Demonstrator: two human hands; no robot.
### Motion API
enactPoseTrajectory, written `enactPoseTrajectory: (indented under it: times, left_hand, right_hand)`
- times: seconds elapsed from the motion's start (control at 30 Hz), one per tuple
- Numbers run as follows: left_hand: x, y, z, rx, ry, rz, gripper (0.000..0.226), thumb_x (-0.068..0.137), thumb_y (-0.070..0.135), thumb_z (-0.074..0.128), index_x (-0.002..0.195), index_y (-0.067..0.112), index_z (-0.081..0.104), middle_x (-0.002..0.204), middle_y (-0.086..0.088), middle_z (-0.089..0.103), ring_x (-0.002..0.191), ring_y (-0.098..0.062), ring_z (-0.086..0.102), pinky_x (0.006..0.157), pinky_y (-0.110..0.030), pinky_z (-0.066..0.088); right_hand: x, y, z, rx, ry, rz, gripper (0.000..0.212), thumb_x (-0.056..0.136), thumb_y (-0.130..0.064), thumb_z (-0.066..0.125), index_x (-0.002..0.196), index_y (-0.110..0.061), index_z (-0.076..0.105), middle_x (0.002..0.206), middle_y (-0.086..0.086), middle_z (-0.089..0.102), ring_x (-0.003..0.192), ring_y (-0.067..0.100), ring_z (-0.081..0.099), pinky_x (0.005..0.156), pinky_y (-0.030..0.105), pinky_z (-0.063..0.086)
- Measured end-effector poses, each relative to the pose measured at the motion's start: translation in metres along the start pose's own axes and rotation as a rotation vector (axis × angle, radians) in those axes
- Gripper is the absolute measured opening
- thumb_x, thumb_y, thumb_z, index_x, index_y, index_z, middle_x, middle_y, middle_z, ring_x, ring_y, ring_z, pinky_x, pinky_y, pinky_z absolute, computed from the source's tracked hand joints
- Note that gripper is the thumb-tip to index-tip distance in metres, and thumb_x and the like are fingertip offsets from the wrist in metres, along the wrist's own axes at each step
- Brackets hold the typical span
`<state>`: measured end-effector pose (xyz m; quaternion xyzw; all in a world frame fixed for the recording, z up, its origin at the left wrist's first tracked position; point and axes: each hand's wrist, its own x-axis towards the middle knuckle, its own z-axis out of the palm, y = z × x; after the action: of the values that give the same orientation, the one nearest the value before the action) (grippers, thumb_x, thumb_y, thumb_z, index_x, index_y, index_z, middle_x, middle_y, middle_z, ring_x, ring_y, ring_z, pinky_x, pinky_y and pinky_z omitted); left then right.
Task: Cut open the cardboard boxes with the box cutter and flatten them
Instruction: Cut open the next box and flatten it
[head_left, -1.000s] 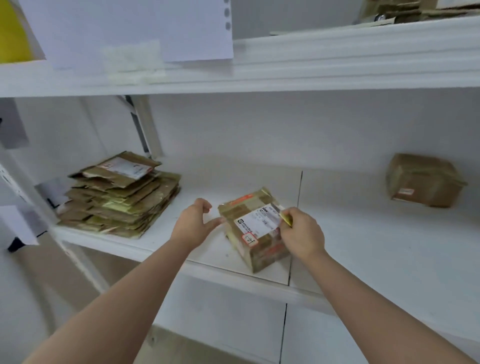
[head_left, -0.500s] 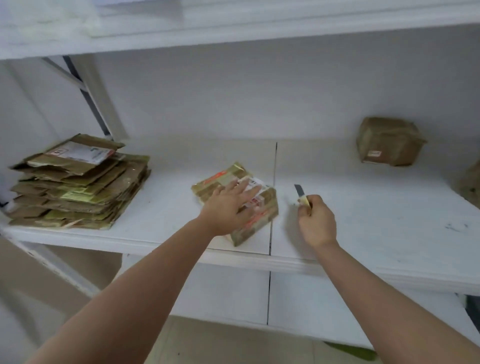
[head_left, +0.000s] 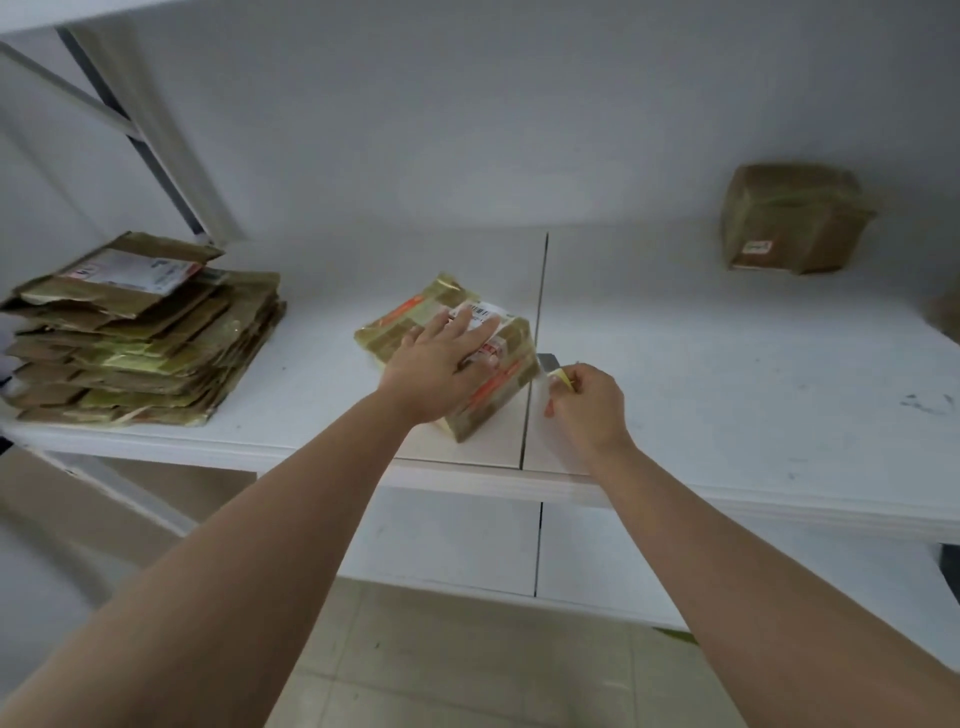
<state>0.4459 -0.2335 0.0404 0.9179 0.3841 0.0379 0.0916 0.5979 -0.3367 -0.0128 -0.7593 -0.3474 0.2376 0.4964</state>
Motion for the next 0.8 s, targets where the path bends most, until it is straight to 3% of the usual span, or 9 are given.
enactPoseTrajectory:
  times: [0.1,0.23,0.33,0.43,0.57,0.73,0.8]
  left_hand:
    - [-0.001,0.0,-0.001,-0.002,-0.015,-0.008,0.052,0.1,0.05,0.029,0.149,0.045,0.013,0.161,0.008,0.003,0.148,-0.015,-0.003,0.117,-0.041,-0.004]
    - [0.0,0.0,-0.002,0.0,-0.018,-0.007,0.052,0.1,0.05,0.029,0.149,0.045,0.013,0.161,0.009,0.003,0.148,-0.015,-0.004,0.116,-0.04,-0.004]
    - [0.001,0.002,-0.001,0.001,-0.027,-0.009,0.051,0.1,0.049,0.029,0.149,0.045,0.014,0.16,0.009,0.003,0.148,-0.014,-0.004,0.117,-0.04,-0.004]
    - [0.002,0.005,-0.008,-0.041,-0.067,-0.023,0.048,0.101,0.047,0.028,0.148,0.045,0.017,0.16,0.01,0.005,0.148,-0.014,-0.001,0.119,-0.043,-0.001]
    - [0.004,0.001,-0.023,-0.082,-0.156,-0.007,0.045,0.103,0.041,0.025,0.148,0.043,0.02,0.16,0.009,0.007,0.147,-0.016,0.003,0.118,-0.036,0.003]
    - [0.01,0.001,-0.012,0.051,-0.136,0.003,0.048,0.102,0.046,0.014,0.149,0.045,0.007,0.161,0.008,0.0,0.148,-0.022,-0.003,0.118,-0.049,0.003]
    - [0.011,0.0,-0.009,0.083,-0.125,0.009,0.049,0.101,0.047,0.01,0.149,0.044,0.004,0.161,0.006,-0.002,0.148,-0.022,-0.005,0.118,-0.05,0.003]
  right_hand:
    - [0.001,-0.003,0.003,0.025,0.001,0.007,0.018,0.092,-0.01,0.049,0.087,-0.002,0.065,0.086,0.012,0.067,0.066,0.008,0.054,0.051,0.003,0.036]
    - [0.004,-0.006,0.007,0.024,0.011,0.018,0.019,0.09,-0.009,0.049,0.084,-0.002,0.065,0.087,0.013,0.068,0.08,0.022,0.058,0.057,0.016,0.038]
    - [0.006,-0.01,0.008,0.015,0.015,0.037,0.021,0.089,-0.007,0.047,0.082,0.002,0.064,0.085,0.017,0.067,0.079,0.026,0.058,0.059,0.024,0.04]
    - [0.011,-0.014,0.011,0.006,0.004,0.055,0.021,0.088,-0.005,0.047,0.082,0.006,0.063,0.086,0.019,0.066,0.072,0.022,0.053,0.054,0.022,0.037]
    - [0.026,-0.023,0.014,-0.004,-0.014,0.103,0.022,0.086,-0.004,0.047,0.081,0.008,0.064,0.077,0.017,0.062,0.066,0.022,0.05,0.049,0.024,0.035]
    - [0.04,-0.03,0.016,-0.024,-0.091,0.192,0.017,0.083,-0.003,0.045,0.071,-0.001,0.057,0.066,0.013,0.057,0.057,0.027,0.052,0.055,0.029,0.043]
    - [0.037,-0.031,0.018,0.01,-0.139,0.236,0.018,0.084,-0.002,0.045,0.068,-0.005,0.052,0.06,0.013,0.055,0.045,0.023,0.049,0.046,0.025,0.04]
